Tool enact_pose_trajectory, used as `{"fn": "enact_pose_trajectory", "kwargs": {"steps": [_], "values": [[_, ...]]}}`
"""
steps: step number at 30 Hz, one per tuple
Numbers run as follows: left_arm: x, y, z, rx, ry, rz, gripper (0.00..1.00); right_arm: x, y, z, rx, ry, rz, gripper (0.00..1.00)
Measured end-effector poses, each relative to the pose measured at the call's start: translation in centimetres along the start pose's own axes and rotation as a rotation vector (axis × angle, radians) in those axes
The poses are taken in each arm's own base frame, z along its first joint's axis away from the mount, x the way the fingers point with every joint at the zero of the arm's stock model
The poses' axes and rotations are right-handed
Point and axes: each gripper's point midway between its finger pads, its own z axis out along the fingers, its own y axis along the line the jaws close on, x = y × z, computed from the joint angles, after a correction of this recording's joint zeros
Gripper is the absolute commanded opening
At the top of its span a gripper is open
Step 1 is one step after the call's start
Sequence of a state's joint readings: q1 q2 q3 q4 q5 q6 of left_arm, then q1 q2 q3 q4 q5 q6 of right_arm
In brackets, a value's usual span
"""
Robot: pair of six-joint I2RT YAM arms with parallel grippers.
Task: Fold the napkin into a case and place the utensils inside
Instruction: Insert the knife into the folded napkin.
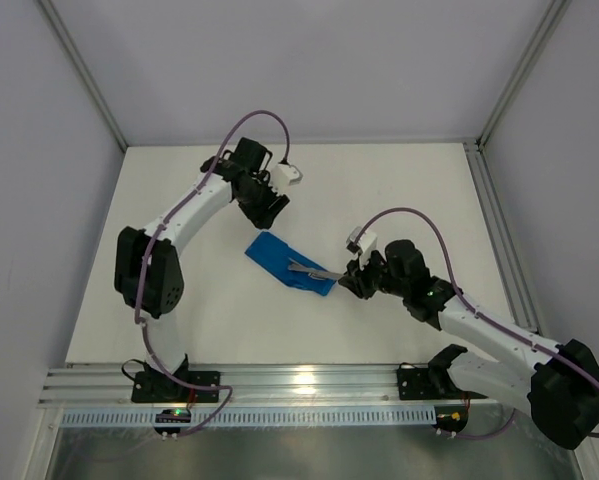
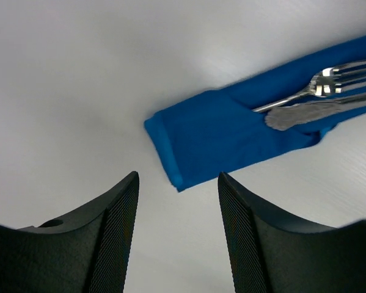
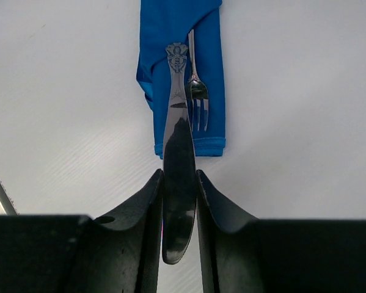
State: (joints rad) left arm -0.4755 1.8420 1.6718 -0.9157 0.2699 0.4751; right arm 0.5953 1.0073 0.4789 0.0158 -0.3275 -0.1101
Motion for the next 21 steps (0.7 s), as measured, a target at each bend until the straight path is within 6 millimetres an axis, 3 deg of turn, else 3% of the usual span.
{"fn": "enact_pose_trajectory", "kwargs": {"steps": [3, 5, 7, 10, 15, 21], "values": [[2.7, 3.5, 2.5, -0.063, 0.073, -0.105, 0.57, -0.2, 0.2, 0.1, 0.017, -0.004, 0.020, 0.04], [4.9, 4.8, 4.8, -0.066, 0.133, -0.157, 0.57, 0.1, 0.3, 0.3, 0.030, 0.008, 0.040, 0.04], [7.0, 5.0, 7.1, -0.050, 0.196, -0.198, 0.56, 0.3, 0.5, 0.5, 0.044, 0.019, 0.065, 0.04], [8.8, 4.4, 8.8, -0.029, 0.251, -0.218, 0.52, 0.4, 0.7, 0.5, 0.065, 0.023, 0.101, 0.04], [9.0, 4.2, 9.1, -0.029, 0.253, -0.223, 0.32, 0.0, 0.7, -0.4, 0.095, 0.000, 0.139, 0.04], [9.1, 4.2, 9.3, -0.031, 0.247, -0.225, 0.34, 0.4, 0.9, -0.8, 0.102, 0.003, 0.175, 0.04]]}}
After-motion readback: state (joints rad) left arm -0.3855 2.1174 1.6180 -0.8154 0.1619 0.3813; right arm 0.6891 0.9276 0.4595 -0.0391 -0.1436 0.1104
